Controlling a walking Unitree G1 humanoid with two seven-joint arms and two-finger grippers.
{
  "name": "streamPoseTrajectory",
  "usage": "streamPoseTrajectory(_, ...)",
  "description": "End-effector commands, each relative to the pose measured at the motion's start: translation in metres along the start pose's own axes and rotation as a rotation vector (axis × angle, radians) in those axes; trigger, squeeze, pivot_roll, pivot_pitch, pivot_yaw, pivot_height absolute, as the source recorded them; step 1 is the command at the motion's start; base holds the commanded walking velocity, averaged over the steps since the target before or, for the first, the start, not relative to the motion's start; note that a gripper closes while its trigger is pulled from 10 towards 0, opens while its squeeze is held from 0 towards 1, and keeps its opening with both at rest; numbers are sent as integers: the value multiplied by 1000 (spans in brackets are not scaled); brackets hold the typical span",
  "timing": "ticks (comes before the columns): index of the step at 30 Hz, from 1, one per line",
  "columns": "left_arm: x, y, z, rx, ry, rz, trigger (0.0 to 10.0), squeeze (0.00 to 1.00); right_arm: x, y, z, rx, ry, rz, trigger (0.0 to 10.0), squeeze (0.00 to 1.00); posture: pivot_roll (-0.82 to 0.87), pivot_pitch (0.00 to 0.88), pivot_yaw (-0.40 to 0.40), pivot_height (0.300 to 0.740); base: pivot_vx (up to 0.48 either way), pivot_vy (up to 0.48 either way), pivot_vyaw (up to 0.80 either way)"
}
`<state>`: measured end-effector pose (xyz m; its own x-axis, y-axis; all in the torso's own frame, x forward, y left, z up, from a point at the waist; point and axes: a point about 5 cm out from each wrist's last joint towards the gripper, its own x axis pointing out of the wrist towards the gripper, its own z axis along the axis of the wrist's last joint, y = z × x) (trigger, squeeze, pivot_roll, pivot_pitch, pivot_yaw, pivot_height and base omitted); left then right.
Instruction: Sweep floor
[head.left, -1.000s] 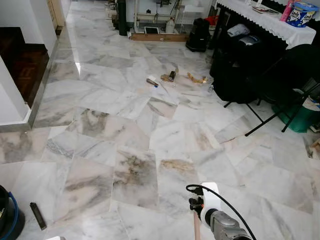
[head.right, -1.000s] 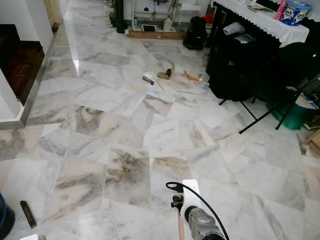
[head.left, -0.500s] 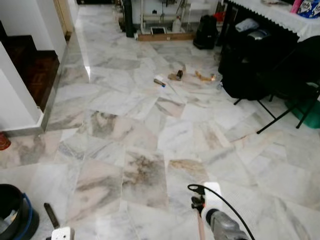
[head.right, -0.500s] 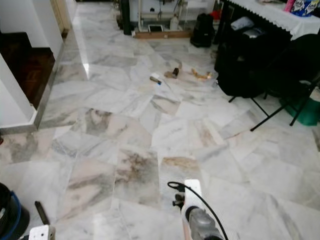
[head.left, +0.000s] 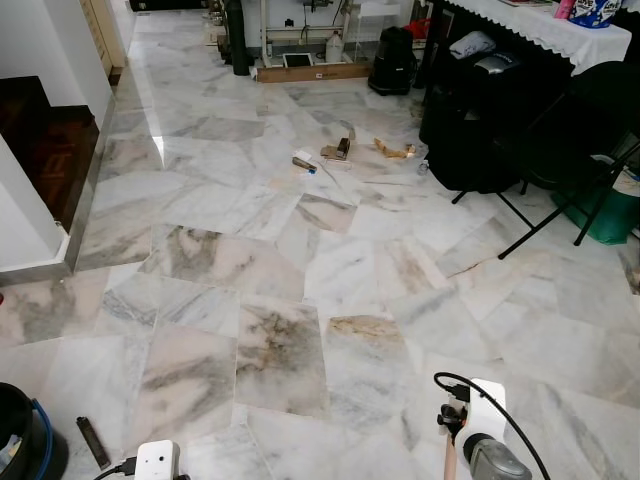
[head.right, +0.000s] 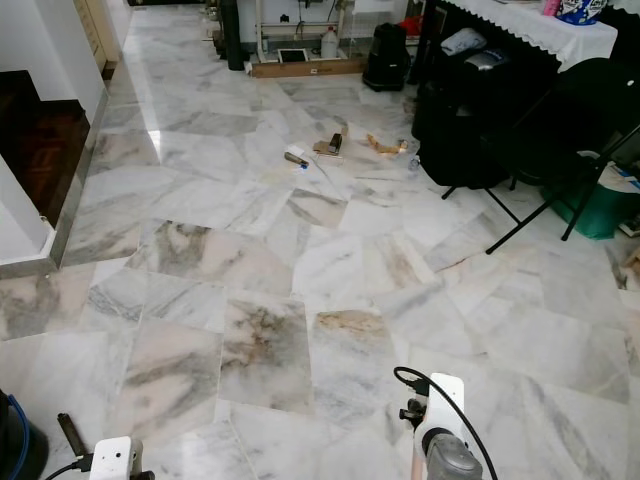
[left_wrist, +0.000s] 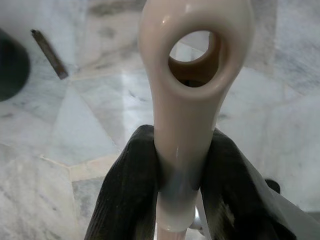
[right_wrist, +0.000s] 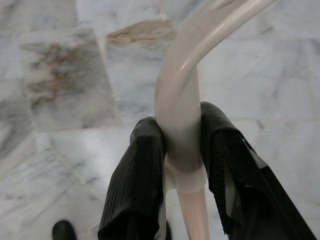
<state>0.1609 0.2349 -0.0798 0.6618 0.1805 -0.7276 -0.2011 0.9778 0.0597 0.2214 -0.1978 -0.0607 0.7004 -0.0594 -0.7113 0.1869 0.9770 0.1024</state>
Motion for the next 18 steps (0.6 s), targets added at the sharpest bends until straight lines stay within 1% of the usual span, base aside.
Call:
streamPoseTrajectory(1, -1, 10, 4, 8, -35, 33, 10000, 0, -2, 7, -12, 15, 37, 30, 10000, 0, 17, 0, -55, 740, 296, 0, -569)
streamPoseTrajectory(4, -2, 13, 3, -2, -41, 43, 10000, 0, -2, 11, -13, -10, 40, 47, 10000, 0, 34, 0, -48, 740, 353, 0, 0)
streamPoseTrajectory(6, -4, 17, 1, -1, -47, 45, 10000, 0, -2, 18, -16, -25, 49, 64, 10000, 0, 49, 0, -17, 740, 364, 0, 0)
streamPoseTrajectory(7, -4, 18, 0, -1, -47, 46, 10000, 0, -2, 19, -17, -28, 50, 67, 10000, 0, 49, 0, -17, 740, 364, 0, 0)
streamPoseTrajectory(8, -5, 19, -1, 14, -42, 39, 10000, 0, -2, 22, -18, -25, 51, 70, 10000, 0, 45, 0, -4, 740, 371, 0, 0)
streamPoseTrajectory(10, -6, 18, -5, 37, -20, 26, 10000, 0, -1, 26, -17, -1, 48, 66, 10000, 0, 30, 0, 15, 740, 377, 0, 0)
streamPoseTrajectory(14, -6, 17, -7, 44, -8, 23, 10000, 0, -1, 29, -18, 10, 43, 67, 10000, 0, 29, 0, 21, 740, 377, 0, 0)
streamPoseTrajectory(18, -2, 11, 4, 58, -40, 3, 10000, 0, -1, 30, -18, 3, 46, 71, 10000, 0, 30, 0, 33, 740, 388, 0, 0)
